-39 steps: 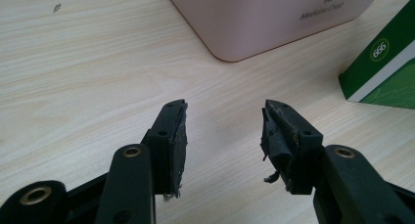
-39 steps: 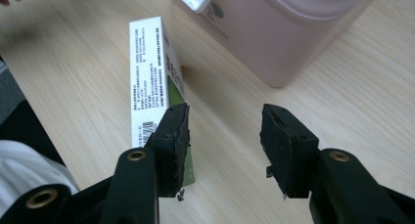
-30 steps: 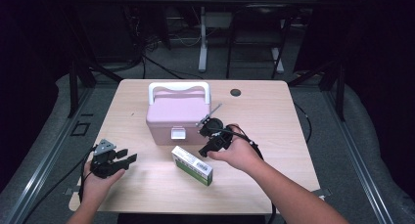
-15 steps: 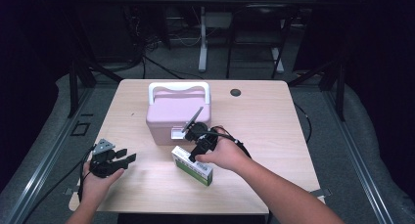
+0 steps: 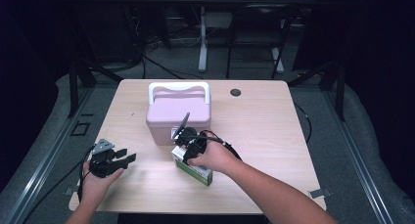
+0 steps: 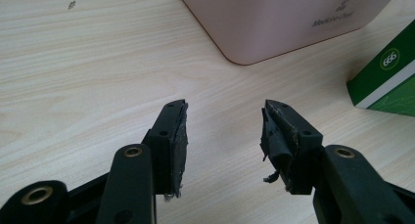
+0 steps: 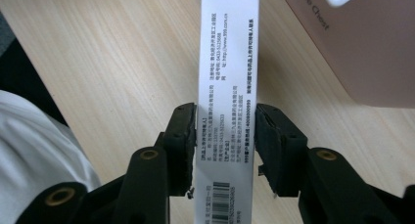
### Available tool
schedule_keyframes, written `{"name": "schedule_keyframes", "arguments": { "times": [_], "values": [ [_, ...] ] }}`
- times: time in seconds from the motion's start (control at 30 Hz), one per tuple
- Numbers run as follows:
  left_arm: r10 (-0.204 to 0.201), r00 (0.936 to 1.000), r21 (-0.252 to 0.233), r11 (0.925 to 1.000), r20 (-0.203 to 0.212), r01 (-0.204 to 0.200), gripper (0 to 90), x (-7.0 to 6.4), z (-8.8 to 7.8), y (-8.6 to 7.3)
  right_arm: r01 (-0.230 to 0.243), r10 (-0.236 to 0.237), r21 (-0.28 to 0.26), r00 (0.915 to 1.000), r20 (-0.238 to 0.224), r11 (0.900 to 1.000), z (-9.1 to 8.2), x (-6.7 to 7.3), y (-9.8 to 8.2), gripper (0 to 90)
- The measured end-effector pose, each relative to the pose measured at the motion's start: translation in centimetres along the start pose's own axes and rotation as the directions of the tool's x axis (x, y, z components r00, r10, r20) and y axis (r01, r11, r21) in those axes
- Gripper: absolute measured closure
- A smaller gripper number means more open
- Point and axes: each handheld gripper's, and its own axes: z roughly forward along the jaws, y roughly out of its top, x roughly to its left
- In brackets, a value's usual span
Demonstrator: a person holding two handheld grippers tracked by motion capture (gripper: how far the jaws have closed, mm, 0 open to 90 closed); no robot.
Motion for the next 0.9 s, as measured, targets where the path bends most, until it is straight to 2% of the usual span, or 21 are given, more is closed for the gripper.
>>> {"name": "schedule_keyframes", "arguments": {
  "times": [0.27, 0.5, 0.67, 0.7, 0.8, 0.83, 0.87, 0.9],
  "values": [
    [-0.005, 1.0, -0.009, 0.9999, -0.003, 0.005, 51.5, 0.0, 0.0, 0.0, -0.004, 0.004, 0.006, 1.0, -0.006, 1.0, 0.2, -0.1, 0.0, 61.7],
    [-0.009, 1.0, -0.012, 0.9999, -0.005, 0.009, 51.5, 0.1, -0.1, 0.0, 0.003, -0.004, 0.031, 0.9999, 0.012, 1.0, -0.5, -0.5, -1.4, 61.9],
    [-0.012, 0.9999, -0.008, 0.9999, -0.003, 0.012, 51.5, 0.2, -0.1, 0.0, -0.041, 0.039, 0.043, 0.9983, 0.042, 0.998, -1.5, -2.3, -3.5, 62.0],
    [-0.012, 0.9999, -0.008, 0.9999, -0.003, 0.012, 51.6, 0.2, -0.1, 0.0, -0.041, 0.039, 0.043, 0.9983, 0.042, 0.998, -1.5, -2.3, -3.5, 62.0],
    [-0.012, 0.9999, -0.012, 0.9999, -0.007, 0.012, 51.5, 0.1, 0.0, 0.0, -0.098, 0.094, 0.045, 0.993, 0.072, 0.994, -2.6, -4.2, -5.5, 62.0],
    [-0.012, 0.9999, -0.012, 0.9999, -0.007, 0.012, 51.5, 0.1, 0.0, 0.0, -0.098, 0.094, 0.045, 0.993, 0.072, 0.994, -2.6, -4.2, -5.5, 62.0],
    [-0.013, 0.9999, -0.012, 0.9998, -0.006, 0.012, 51.5, 0.1, 0.0, -0.1, -0.132, 0.128, 0.037, 0.9882, 0.084, 0.991, -3.2, -5.4, -6.7, 62.0],
    [-0.013, 0.9999, -0.012, 0.9998, -0.006, 0.013, 51.5, 0.1, 0.0, -0.1, -0.149, 0.145, 0.032, 0.9853, 0.09, 0.988, -3.5, -6.0, -7.4, 62.1]
  ]
}}
